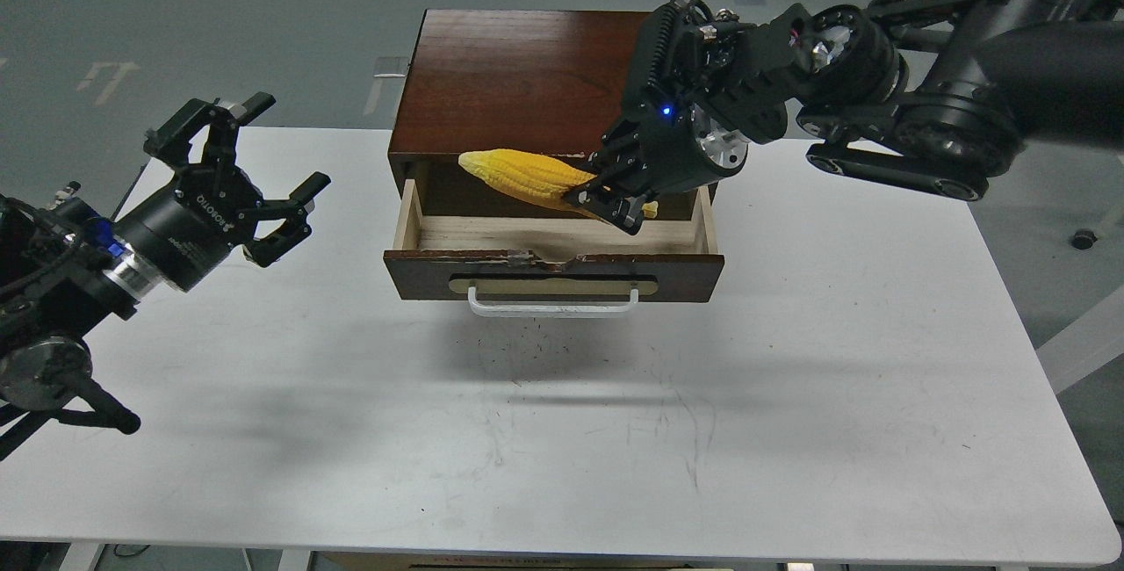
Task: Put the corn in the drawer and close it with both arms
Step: 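Lift the corn with the right gripper and carry it over the open drawer, then release the corn into the drawer and raise the right gripper away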
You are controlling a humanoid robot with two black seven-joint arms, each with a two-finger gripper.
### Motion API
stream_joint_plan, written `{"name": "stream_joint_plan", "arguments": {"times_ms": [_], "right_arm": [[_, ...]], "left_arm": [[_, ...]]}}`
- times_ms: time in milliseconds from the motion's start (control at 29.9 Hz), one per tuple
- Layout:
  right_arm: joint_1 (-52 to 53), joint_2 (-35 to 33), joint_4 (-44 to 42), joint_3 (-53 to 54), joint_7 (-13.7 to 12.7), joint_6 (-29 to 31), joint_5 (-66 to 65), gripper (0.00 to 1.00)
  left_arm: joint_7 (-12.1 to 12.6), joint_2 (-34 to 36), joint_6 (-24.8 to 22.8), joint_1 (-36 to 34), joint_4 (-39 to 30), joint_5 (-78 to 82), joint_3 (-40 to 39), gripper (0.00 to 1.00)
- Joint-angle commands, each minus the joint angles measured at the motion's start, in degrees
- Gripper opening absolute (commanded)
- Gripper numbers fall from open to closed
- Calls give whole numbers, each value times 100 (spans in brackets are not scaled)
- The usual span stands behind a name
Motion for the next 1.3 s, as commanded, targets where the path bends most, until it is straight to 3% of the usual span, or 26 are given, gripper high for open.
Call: {"name": "stream_joint_plan", "arguments": {"times_ms": [0, 167, 234, 435, 736, 936, 1103, 1271], "right_arm": [[-77, 33, -52, -4, 0, -10, 12, 42], [-156, 25, -53, -13, 0, -10, 20, 57], [-157, 25, -53, -4, 0, -27, 29, 75], [-122, -28, -26, 22, 0, -238, 134, 93], [98, -590, 18, 567, 0, -247, 1698, 96], [-95, -1461, 35, 1007, 0, -230, 3844, 96], [-1409, -2346, 27, 2190, 0, -203, 6002, 96], [-2991, -2726, -52, 3613, 0, -186, 6874, 96]], "left_arm": [[0, -7, 0, 8, 0, 0, 1, 100], [0, -7, 0, 8, -9, 0, 1, 100], [0, -7, 0, 8, 0, 0, 1, 100], [0, -25, 0, -1, -9, 9, 1, 100], [0, -25, 0, -10, -9, 0, 1, 100], [0, -33, 0, -10, -9, 0, 1, 100], [0, -77, 0, -1, -9, 0, 1, 100], [0, -112, 0, -1, -9, 9, 1, 100]]}}
